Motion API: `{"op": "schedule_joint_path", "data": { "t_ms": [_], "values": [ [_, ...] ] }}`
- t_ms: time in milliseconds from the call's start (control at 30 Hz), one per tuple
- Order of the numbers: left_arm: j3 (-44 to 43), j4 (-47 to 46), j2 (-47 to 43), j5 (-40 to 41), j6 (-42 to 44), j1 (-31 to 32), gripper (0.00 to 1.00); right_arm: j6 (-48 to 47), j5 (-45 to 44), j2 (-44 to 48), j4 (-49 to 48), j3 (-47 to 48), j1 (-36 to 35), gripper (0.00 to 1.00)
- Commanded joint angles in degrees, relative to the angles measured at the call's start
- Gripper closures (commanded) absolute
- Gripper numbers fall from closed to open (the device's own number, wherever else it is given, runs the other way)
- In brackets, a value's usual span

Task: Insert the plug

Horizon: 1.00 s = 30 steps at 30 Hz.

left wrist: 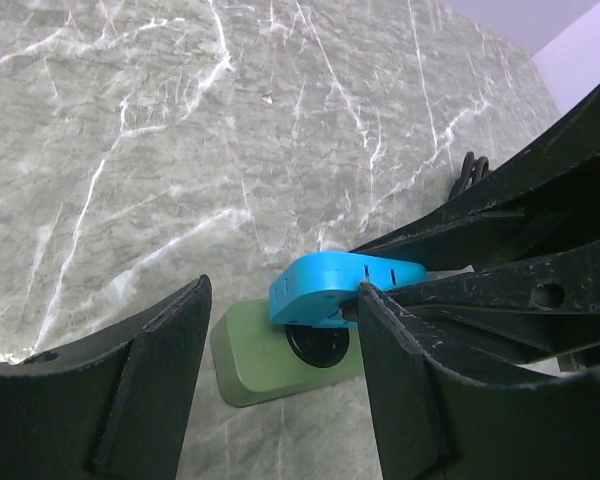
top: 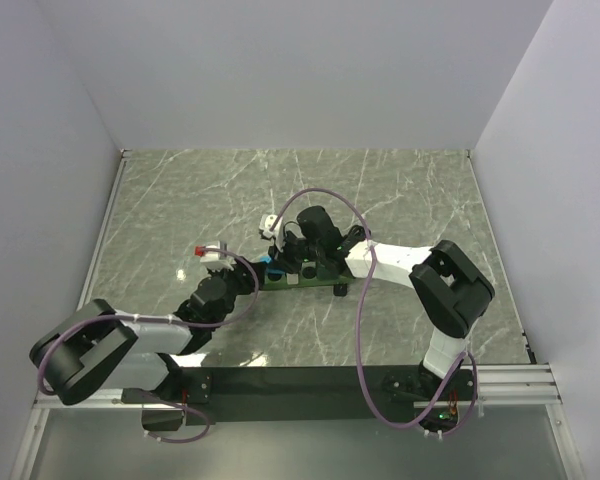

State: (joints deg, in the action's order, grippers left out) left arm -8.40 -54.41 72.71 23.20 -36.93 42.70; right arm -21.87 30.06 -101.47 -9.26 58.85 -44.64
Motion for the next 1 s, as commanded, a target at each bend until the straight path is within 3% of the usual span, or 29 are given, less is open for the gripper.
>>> {"op": "schedule_joint_path", "data": {
  "t_ms": [0,467,967],
  "values": [
    [-2.49,-3.41,3.39,-0.26,-0.60,-0.25,0.35,3.85,-1.59,-4.26,14.00,-4.88,-1.94,1.00],
    [-2.67,-5.00,10.70,-1.49,-1.22,0.28,0.38,5.87,-1.85,-5.67,13.65,-5.76,-3.70,1.00],
    [-6.10,-2.98,20.80,3.77,-1.57,6.34,0.40,7.54,-1.67,-10.15,13.21,-5.50,-4.93,1.00]
  ]
}}
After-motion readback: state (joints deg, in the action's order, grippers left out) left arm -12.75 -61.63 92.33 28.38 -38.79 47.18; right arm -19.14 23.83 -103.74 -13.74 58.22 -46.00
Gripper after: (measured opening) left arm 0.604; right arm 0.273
